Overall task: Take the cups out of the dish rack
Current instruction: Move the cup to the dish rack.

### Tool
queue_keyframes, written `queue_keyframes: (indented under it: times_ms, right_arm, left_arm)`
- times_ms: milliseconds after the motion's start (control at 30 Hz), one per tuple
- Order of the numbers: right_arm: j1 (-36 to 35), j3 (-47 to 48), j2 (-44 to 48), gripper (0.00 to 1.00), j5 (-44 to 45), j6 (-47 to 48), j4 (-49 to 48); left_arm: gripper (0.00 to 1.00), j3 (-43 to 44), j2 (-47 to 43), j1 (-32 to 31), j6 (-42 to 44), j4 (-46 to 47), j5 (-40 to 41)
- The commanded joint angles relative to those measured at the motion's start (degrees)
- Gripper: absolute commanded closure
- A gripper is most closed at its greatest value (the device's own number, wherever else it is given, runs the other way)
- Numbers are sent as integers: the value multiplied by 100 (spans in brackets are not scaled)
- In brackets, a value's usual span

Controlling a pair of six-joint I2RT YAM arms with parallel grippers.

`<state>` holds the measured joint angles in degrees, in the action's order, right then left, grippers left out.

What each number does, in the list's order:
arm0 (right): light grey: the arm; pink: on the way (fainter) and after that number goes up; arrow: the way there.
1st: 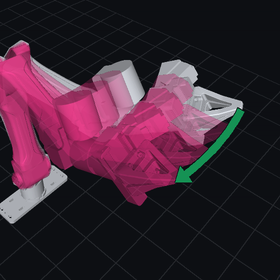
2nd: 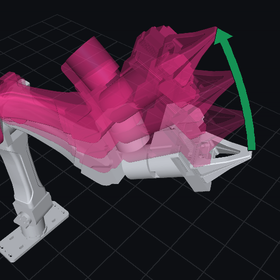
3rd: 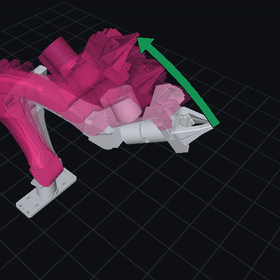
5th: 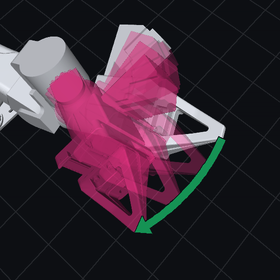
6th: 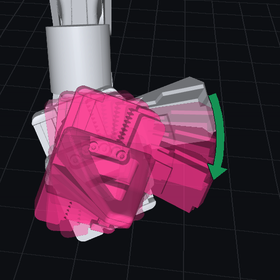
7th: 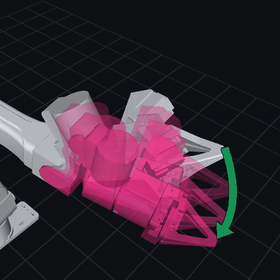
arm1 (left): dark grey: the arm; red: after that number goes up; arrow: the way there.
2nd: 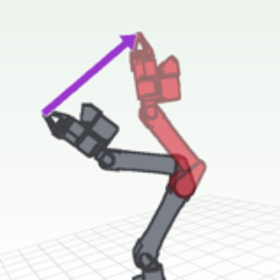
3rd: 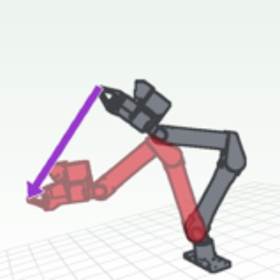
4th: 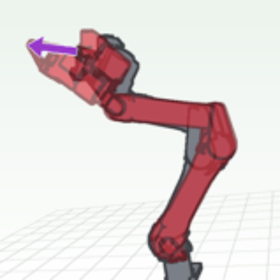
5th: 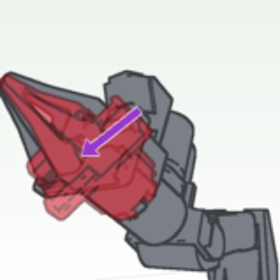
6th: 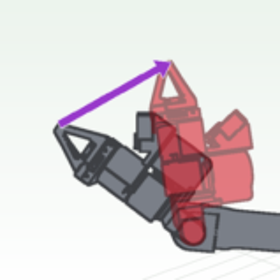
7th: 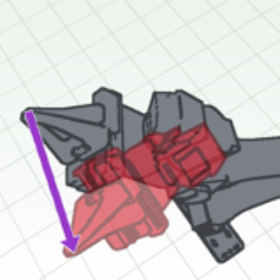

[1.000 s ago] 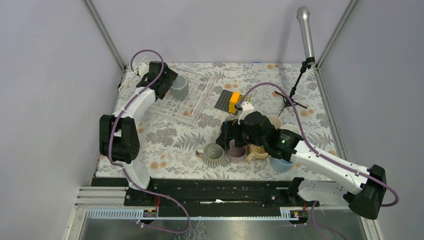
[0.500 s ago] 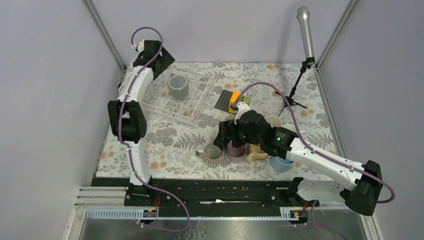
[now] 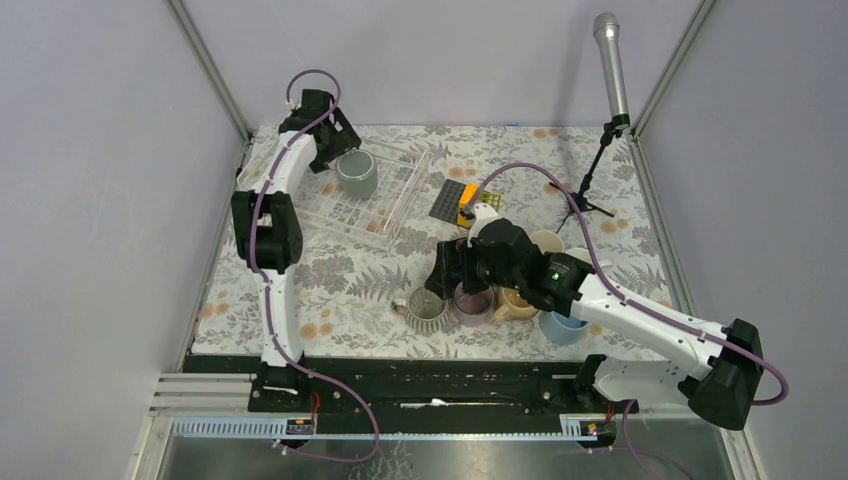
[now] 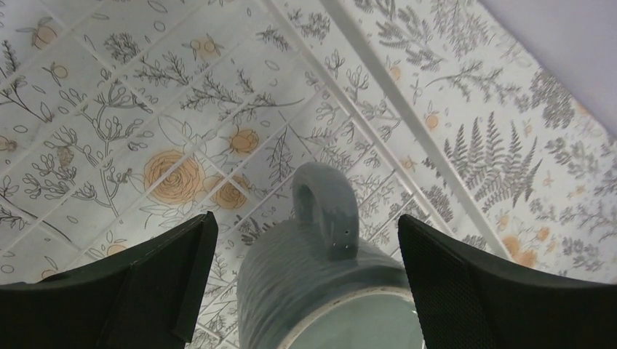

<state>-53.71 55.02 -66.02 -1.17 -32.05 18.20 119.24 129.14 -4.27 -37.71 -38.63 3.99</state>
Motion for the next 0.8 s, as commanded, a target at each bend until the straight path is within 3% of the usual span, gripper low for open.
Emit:
queue_keyframes:
  times_ms: [0, 567, 767]
  right_arm:
    - [42, 263, -73, 0, -67, -64, -9]
    - [42, 154, 10, 0, -103, -73, -87]
    - [41, 134, 19, 0, -138, -75, -123]
  left_arm:
    - [1, 123, -103, -15, 241, -21, -180]
    - [1, -2353, -1712, -12, -1044, 1365, -157]
    - [1, -2511, -1997, -68, -1019, 1480, -150]
